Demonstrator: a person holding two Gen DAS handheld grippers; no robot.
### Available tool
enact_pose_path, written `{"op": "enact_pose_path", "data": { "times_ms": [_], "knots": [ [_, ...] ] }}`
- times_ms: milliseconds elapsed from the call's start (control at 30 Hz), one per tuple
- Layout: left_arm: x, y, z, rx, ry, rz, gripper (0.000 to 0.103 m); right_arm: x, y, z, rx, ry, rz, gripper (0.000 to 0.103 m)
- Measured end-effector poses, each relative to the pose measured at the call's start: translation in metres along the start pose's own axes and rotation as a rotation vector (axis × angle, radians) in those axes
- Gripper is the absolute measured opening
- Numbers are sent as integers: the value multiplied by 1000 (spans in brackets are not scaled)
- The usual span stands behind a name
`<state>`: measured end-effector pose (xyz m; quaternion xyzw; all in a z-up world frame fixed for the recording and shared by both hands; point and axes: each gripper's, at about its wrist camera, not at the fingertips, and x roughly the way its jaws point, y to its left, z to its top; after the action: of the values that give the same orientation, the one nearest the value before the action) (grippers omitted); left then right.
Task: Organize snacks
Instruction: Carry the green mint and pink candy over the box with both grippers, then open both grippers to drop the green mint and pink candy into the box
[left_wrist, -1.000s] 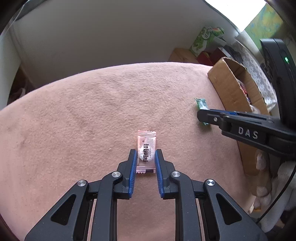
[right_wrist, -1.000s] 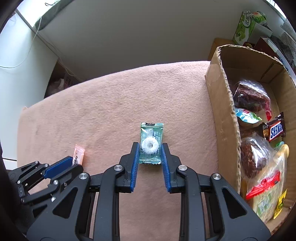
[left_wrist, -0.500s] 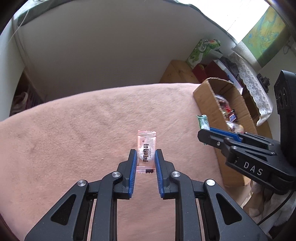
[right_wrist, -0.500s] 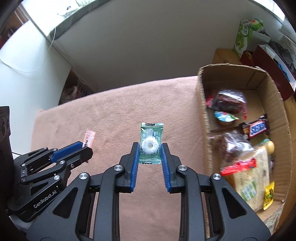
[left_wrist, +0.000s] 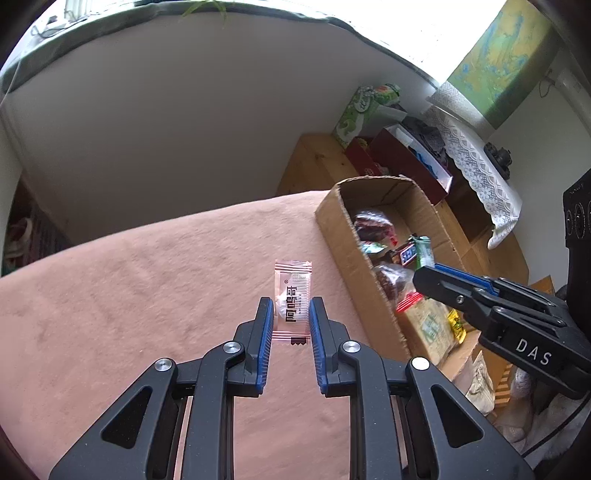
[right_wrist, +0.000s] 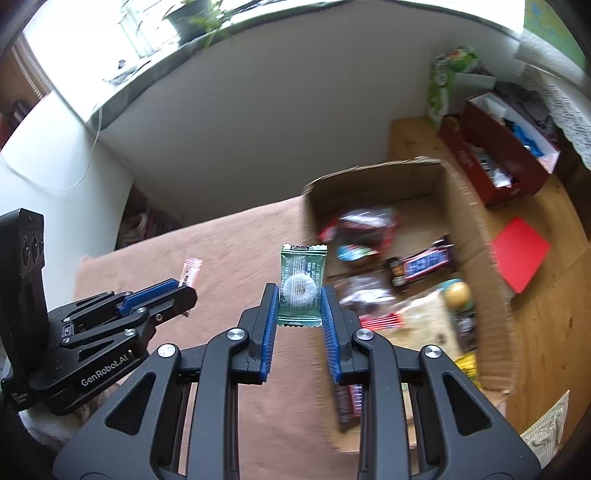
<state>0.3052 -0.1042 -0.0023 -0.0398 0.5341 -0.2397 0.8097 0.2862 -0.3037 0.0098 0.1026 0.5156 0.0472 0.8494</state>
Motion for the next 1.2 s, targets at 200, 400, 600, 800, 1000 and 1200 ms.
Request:
{"op": "enact_pose_path", "data": {
  "times_ms": [200, 400, 600, 800, 1000, 1200],
  "knots": [
    [11, -28, 15, 37, -7, -26, 18, -11, -37, 11, 37, -21, -55, 24],
    [25, -54, 31, 79, -2, -30, 18, -12, -64, 21, 46, -28, -98, 24],
    [36, -75, 43, 111, -6, -34, 18, -5, -82, 29, 48, -21, -106, 24],
    [49, -92, 48, 127, 0, -35, 18, 2, -91, 29, 54, -10, -102, 24],
    [56, -99, 52, 141, 3, -32, 18, 6, -99, 28, 58, -4, -96, 25],
    [62, -106, 52, 152, 2, -16, 19, 8, -104, 27, 59, -2, -96, 25]
  ]
}}
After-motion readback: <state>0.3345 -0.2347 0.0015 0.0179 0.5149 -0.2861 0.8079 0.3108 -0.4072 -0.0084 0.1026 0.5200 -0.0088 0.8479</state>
